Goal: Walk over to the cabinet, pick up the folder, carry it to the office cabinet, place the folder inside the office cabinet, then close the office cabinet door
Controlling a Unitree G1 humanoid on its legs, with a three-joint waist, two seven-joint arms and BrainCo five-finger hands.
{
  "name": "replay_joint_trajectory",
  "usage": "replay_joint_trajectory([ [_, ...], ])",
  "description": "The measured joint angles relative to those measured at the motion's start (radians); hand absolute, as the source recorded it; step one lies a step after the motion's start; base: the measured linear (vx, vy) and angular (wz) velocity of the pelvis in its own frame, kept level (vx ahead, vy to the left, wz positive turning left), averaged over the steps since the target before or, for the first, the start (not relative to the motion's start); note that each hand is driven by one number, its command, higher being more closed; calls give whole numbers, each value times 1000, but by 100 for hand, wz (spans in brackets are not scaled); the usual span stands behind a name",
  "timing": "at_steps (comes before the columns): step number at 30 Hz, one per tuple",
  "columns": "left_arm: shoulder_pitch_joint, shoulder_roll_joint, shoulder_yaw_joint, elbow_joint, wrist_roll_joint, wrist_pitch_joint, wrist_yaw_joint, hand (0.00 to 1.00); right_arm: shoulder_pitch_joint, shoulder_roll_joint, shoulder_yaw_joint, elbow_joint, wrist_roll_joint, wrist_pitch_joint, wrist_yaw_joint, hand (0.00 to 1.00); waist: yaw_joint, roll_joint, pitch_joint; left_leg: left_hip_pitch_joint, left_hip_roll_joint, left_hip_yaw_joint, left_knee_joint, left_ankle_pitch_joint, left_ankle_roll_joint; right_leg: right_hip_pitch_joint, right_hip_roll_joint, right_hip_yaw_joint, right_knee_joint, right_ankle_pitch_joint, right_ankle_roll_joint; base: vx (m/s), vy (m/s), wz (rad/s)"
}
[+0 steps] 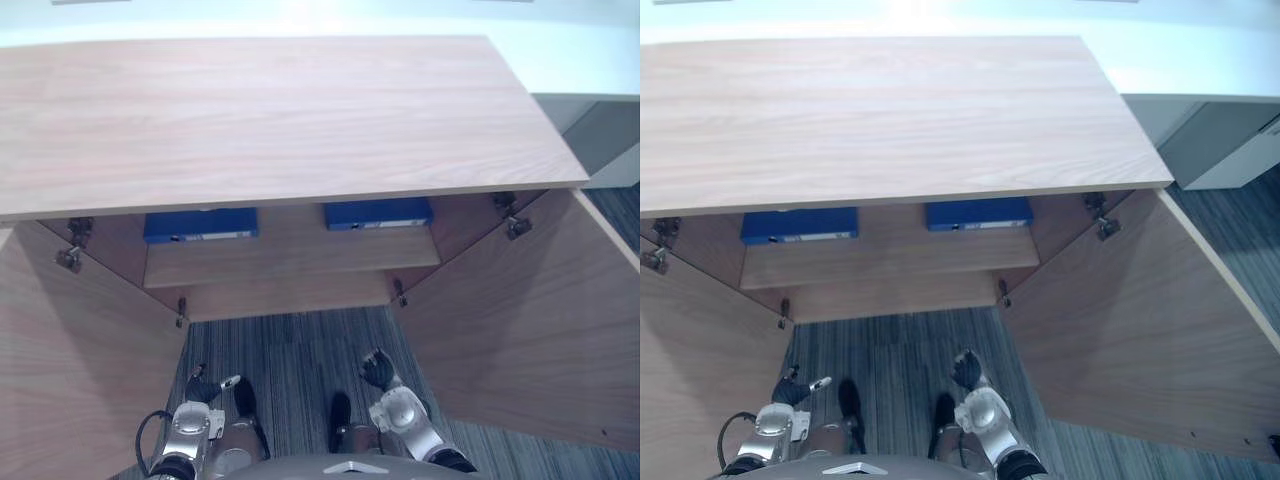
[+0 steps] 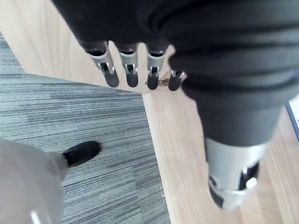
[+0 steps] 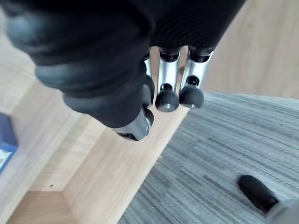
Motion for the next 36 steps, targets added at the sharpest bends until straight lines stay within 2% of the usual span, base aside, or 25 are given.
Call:
replay_joint_trajectory([
  [6, 25, -2, 27, 36, 8, 7, -16, 0, 21, 15, -85, 74, 41, 25, 1, 0, -4, 5, -28, 44, -24, -15, -37, 1, -7, 34, -10, 22, -28, 5, 4, -25, 56, -7],
  [10, 43, -6, 35, 47, 7, 9, -34, 0, 41, 22, -149, 88, 107, 46, 1, 0, -16, 13, -43, 66, -44, -41, -37, -12, 11, 67, -16, 51, -47, 4, 6, -1, 61, 3],
  [14, 45, -5, 37, 65, 7, 11, -36, 0, 41, 25, -195, 97, 137, 46, -1, 0, -22, 14, -62, 66, -56, -52, -37, -15, 16, 69, -19, 72, -48, 3, 7, 19, 49, 4],
  [21, 41, -5, 23, 66, 7, 27, -39, 0, 47, 30, -268, 94, 177, 52, 0, 0, -38, 21, -64, 119, -59, -1, -37, -43, 19, 94, -20, 127, -54, 1, 11, 40, 23, -21],
  [25, 41, -18, -5, 66, 7, 29, -39, 0, 96, 40, -311, -54, 178, 66, -4, 0, -58, 23, -65, 127, -59, 21, -37, -57, 14, 88, -17, 158, -57, 4, 7, 44, 7, -24],
  [30, 38, -21, -8, 66, 7, 32, -38, 0, 179, 65, -432, -369, 216, 58, -13, 0, -85, 25, -72, 144, -57, 90, -30, -72, 11, 66, -8, 232, -64, 27, 18, 67, 0, -46],
  [33, 32, -28, -6, 66, 7, 36, -37, 0, 211, 92, -524, -486, 241, 44, -52, 0, -96, 26, -74, 168, -56, 128, -30, -85, 4, 68, -4, 270, -71, 34, 14, 45, -3, -45],
  [36, 27, -49, 0, 65, 7, 41, -37, 0, 238, 118, -588, -586, 257, 40, -87, 0, -118, 26, -75, 196, -51, 178, -30, -101, -2, 68, 3, 313, -70, 36, 11, -3, -10, -47],
])
